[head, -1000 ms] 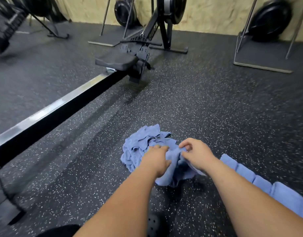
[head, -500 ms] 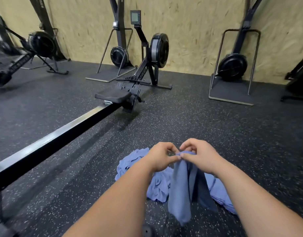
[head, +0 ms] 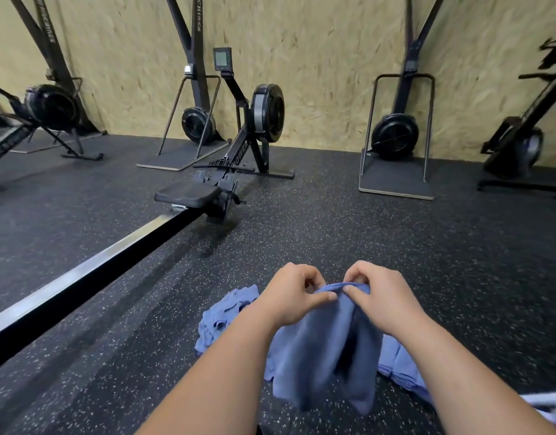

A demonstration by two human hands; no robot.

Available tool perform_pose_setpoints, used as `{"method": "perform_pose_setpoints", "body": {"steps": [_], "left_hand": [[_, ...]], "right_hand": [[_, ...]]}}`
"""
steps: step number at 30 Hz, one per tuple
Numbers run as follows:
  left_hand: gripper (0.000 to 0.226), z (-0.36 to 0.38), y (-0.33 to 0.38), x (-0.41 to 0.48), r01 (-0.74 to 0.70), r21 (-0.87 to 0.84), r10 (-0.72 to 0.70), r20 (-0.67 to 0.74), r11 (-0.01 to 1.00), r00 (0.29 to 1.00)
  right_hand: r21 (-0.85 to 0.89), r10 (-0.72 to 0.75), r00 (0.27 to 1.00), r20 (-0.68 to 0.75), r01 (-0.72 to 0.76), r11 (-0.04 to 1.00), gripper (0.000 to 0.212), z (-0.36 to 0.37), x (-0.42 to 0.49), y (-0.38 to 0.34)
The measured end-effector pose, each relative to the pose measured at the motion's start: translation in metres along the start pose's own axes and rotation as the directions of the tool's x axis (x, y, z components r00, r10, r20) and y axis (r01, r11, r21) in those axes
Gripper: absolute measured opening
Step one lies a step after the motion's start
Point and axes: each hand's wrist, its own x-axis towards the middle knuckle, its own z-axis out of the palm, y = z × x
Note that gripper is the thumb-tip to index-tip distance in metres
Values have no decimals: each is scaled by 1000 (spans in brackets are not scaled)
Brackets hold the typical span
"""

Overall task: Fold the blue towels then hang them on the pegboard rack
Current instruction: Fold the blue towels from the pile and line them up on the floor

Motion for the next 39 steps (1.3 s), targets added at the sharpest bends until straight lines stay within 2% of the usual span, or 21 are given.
{"method": "perform_pose_setpoints", "body": {"steps": [5,7,13,16,21,30,34,39], "left_hand": [[40,-1,-14,17,17,-101,-12,47,995,999],[35,-8,-22,27,25,-98,-18,66,995,998],[18,-24,-42,49,-1,167,-13,85,986,996],[17,-24,-55,62,17,277,-23,20,961,1000],[16,-27,-68,78,164,394,-115,-146,904,983],[13,-26,-72,91,375,353,-227,-395,857,890],[17,-9,-52,96,233,128,-182,-321,964,930],[35,26,-15,100,51,29,-49,-73,998,996]], "right_hand": [[-9,44,998,-47,-44,999,13,-9,9,26],[-26,66,996,-63,-68,997,15,-13,18,38],[-75,119,992,-38,-122,990,16,-26,46,68],[-88,142,989,-36,-145,986,15,-29,59,80],[-71,191,979,-66,-196,978,17,-33,76,101],[-80,218,971,-97,-226,971,20,-29,84,129],[2,140,989,-52,-140,990,18,-22,92,114],[47,3,1000,28,-5,999,14,-9,102,86]]}}
